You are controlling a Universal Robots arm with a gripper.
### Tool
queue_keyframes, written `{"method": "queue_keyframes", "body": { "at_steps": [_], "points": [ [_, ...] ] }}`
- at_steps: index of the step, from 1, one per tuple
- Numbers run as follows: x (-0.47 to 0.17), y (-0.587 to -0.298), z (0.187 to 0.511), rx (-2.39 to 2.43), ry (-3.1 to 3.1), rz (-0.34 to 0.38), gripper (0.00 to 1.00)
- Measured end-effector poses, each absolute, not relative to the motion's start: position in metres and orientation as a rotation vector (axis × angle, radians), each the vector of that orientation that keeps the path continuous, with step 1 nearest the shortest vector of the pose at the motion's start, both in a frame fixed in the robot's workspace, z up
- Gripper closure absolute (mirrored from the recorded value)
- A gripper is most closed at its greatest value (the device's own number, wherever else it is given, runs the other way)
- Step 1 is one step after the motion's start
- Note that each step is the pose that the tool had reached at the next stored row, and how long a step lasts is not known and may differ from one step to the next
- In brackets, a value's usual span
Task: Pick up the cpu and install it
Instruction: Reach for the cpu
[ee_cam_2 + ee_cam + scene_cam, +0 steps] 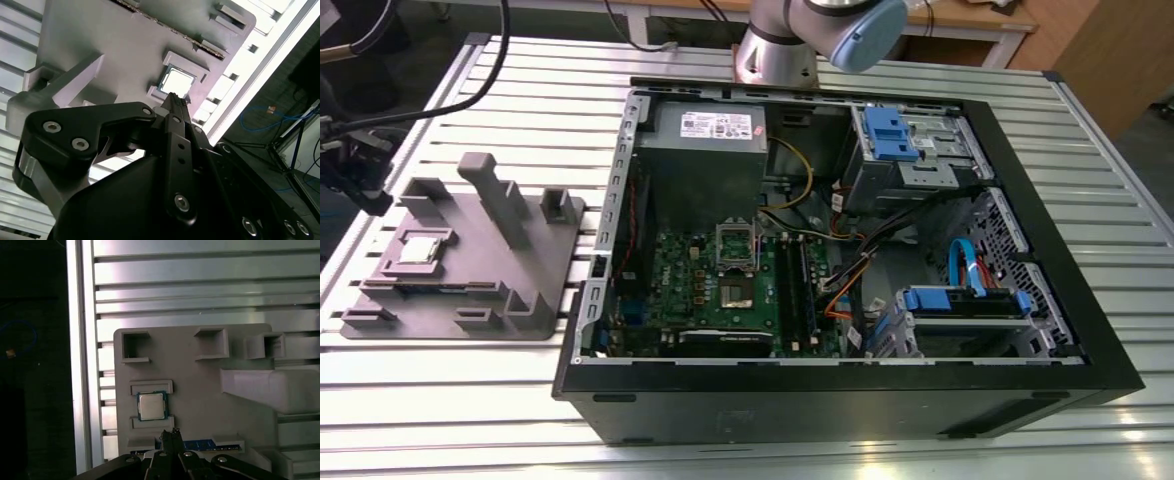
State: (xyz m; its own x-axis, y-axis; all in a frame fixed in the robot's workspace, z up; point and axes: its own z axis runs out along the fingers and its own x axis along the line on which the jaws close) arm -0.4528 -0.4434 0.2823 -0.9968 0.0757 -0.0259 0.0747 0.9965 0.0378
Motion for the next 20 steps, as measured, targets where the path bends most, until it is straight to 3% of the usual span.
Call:
{"method": "queue_keyframes", "body": {
  "at_steps": [20],
  "points": [
    [-0.458,-0.444,0.252,0.117,3.112,0.057,0.89]
  ]
}}
